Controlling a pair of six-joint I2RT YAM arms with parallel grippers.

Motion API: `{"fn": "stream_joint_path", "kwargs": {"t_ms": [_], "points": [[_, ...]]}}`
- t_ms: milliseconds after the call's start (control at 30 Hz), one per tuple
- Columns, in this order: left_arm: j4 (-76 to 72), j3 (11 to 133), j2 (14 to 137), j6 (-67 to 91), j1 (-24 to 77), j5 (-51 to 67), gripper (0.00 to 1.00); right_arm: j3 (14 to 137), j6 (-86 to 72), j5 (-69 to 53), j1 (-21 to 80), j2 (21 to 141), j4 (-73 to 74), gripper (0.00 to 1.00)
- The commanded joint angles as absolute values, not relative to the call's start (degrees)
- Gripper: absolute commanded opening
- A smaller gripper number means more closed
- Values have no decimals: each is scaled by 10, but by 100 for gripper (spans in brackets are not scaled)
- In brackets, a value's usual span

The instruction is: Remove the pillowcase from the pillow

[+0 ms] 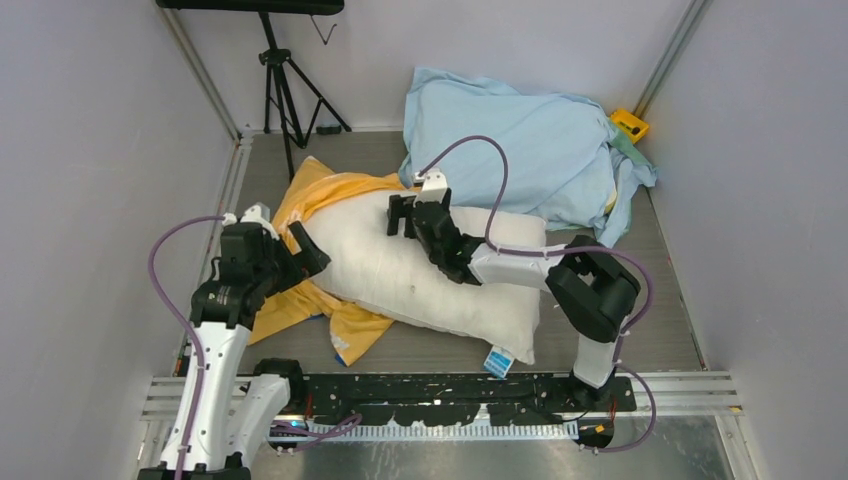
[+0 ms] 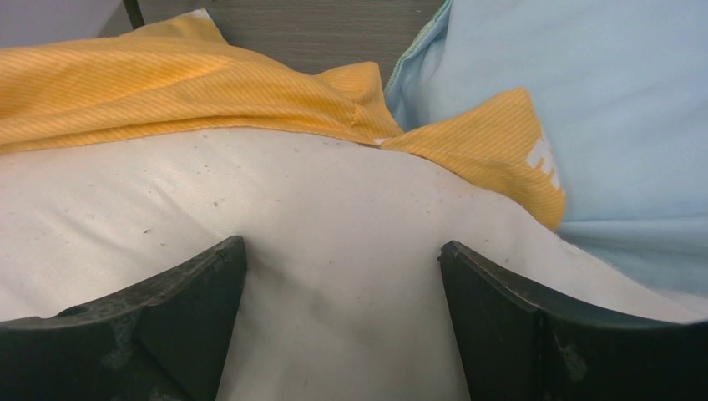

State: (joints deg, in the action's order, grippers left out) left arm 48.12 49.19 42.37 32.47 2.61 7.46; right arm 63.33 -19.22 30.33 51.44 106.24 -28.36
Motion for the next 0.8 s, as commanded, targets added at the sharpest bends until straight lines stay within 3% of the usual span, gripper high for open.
{"fn": "stream_joint_path", "kwargs": {"t_ms": [0,333,433,600,700,767], "points": [[510,527,397,310,27,48,98,617,-203,302,516,1009,-94,90],[511,512,369,350,27,71,98,507,-258,194,503,845,98,90],[499,505,367,358,26,71,98,491,-270,185,486,820,150,83],[478,496,382,370,27,74,98,465,-302,132,407,774,195,54],[471,492,391,375,27,75,98,468,-316,130,378,738,229,20],[467,492,393,374,27,73,98,477,-328,149,359,720,258,8]]}}
